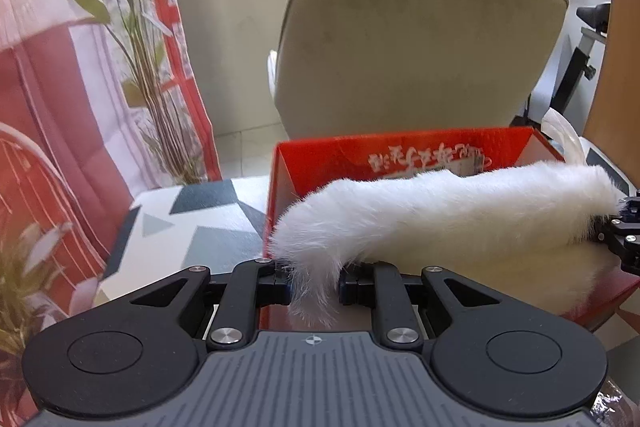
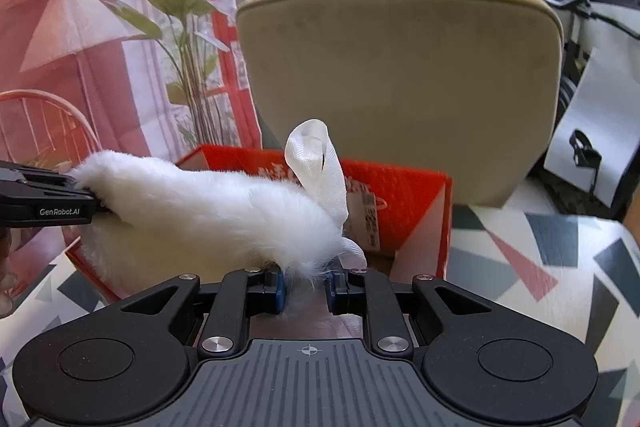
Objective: Organize soft objects
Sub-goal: 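Lift the white plush with the right tool and carry it into the red box, then open the right tool to drop the plush in the box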
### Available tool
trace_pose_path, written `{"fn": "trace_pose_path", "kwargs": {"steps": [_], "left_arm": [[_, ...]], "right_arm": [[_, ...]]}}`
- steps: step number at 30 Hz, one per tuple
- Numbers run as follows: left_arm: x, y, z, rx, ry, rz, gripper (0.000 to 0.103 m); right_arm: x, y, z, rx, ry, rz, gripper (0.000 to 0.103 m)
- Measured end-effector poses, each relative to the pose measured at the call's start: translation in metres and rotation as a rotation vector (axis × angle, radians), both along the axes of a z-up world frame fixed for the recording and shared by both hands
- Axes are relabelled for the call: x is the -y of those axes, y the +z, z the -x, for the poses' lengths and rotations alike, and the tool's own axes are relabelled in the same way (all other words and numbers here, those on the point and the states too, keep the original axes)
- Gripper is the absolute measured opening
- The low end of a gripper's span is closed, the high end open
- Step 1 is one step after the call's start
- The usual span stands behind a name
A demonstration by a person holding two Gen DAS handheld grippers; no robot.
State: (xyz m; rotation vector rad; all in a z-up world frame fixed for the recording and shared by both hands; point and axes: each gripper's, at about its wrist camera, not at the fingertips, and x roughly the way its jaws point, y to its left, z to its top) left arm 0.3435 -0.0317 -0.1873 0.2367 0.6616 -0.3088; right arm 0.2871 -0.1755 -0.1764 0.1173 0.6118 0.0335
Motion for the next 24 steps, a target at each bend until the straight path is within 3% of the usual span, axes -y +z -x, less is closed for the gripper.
{"fn": "trace_pose_path", "kwargs": {"steps": [7, 10, 12, 18, 20, 24], "left_arm": [[0.007, -0.013, -0.004, -0.036, -0.011, -0.053, 0.028], [0.011, -0.017, -0.002, -0.045, -0.023, -0.085, 0.039], [0.012, -0.017, 0.002, -0.043, -0.029, -0.099, 0.057], [0.007, -0.009, 0.012, -0.043, -0.019, -0.067, 0.067], [0.003, -0.004, 0.018, -0.036, -0.012, -0.043, 0.072], [-0.009, 0.005, 0.036, -0.021, -0.015, 0.029, 0.079]], "right_arm": [[0.008, -0.012, 0.008, -0.037, -0.032, -0.010, 0.018], [0.009, -0.016, 0.010, -0.052, -0.039, -0.006, 0.018], [0.009, -0.018, 0.012, -0.064, -0.046, 0.008, 0.023], [0.002, -0.014, 0.021, -0.066, -0.050, 0.053, 0.030], [0.000, -0.010, 0.024, -0.056, -0.060, 0.064, 0.035], [-0.002, -0.002, 0.041, 0.005, -0.087, 0.065, 0.063]]}}
